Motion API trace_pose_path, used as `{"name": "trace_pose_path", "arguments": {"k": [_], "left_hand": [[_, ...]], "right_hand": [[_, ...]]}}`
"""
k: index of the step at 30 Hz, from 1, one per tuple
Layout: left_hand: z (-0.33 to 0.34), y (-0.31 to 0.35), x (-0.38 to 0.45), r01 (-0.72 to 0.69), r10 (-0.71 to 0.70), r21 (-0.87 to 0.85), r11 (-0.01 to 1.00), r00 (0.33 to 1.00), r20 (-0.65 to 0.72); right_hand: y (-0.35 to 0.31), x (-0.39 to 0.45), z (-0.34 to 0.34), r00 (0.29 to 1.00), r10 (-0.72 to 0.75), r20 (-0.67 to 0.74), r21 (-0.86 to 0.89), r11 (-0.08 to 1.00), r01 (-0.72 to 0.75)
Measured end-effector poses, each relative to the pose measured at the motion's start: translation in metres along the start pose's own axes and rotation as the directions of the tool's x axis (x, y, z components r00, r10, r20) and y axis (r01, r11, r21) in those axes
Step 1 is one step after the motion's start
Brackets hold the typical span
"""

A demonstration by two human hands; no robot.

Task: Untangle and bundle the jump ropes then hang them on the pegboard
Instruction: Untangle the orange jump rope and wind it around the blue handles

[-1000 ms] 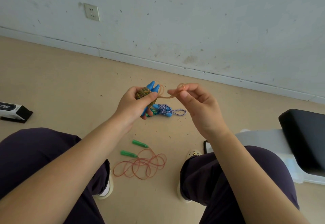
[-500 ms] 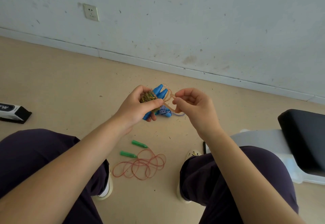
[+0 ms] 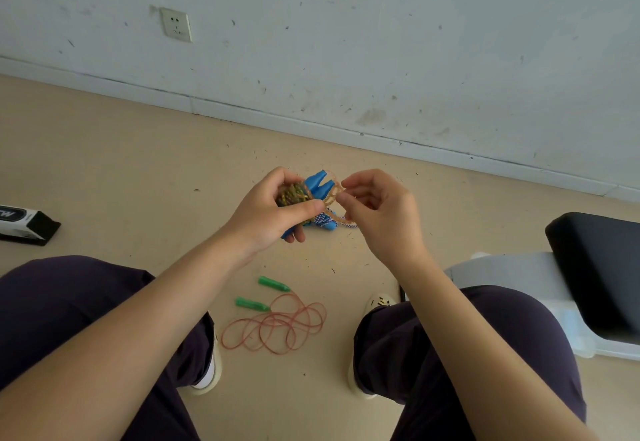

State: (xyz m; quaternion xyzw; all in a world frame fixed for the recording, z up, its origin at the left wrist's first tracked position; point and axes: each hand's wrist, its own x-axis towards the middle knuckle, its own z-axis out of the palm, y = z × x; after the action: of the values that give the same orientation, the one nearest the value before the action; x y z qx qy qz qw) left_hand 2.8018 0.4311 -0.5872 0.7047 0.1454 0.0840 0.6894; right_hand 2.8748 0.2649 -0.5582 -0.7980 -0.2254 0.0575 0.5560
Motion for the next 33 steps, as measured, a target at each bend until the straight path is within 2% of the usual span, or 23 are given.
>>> {"name": "trace_pose_path", "arguments": {"k": [7,13,19,22,25,28,33], "left_hand": [[0.001,0.002,-0.002,0.028,-0.022,-0.069,0.997,0.997,0.075],[0.002,0.002,-0.003,0.051,-0.04,-0.092,0.994,0.992,0.12],[-0.003,0.004,-0.005,0.065,-0.029,-0.165,0.984,0.976,0.214],[-0.004,0.006,-0.004,0.09,-0.036,-0.207,0.974,0.967,0.251],[-0.006,0.006,-0.003,0.099,-0.033,-0.225,0.969,0.96,0.279],[-0.008,0.006,-0.004,0.089,-0.014,-0.222,0.971,0.948,0.319],[-0.007,0.008,-0.006,0.061,0.005,-0.205,0.977,0.951,0.309]], "right_hand": [[0.0,-0.004,0.002,0.997,-0.054,-0.048,-0.044,0.998,0.052],[0.0,-0.003,0.002,0.998,-0.03,-0.051,-0.001,1.0,0.03],[0.002,-0.001,0.0,0.999,0.052,0.0,0.177,0.983,-0.052],[0.002,0.0,-0.004,0.984,0.15,0.1,0.376,0.91,-0.177],[0.002,0.002,-0.007,0.929,0.194,0.316,0.516,0.787,-0.34],[0.003,0.002,-0.009,0.876,0.159,0.455,0.529,0.744,-0.409],[0.004,0.001,-0.007,0.866,0.127,0.483,0.485,0.785,-0.385]]}}
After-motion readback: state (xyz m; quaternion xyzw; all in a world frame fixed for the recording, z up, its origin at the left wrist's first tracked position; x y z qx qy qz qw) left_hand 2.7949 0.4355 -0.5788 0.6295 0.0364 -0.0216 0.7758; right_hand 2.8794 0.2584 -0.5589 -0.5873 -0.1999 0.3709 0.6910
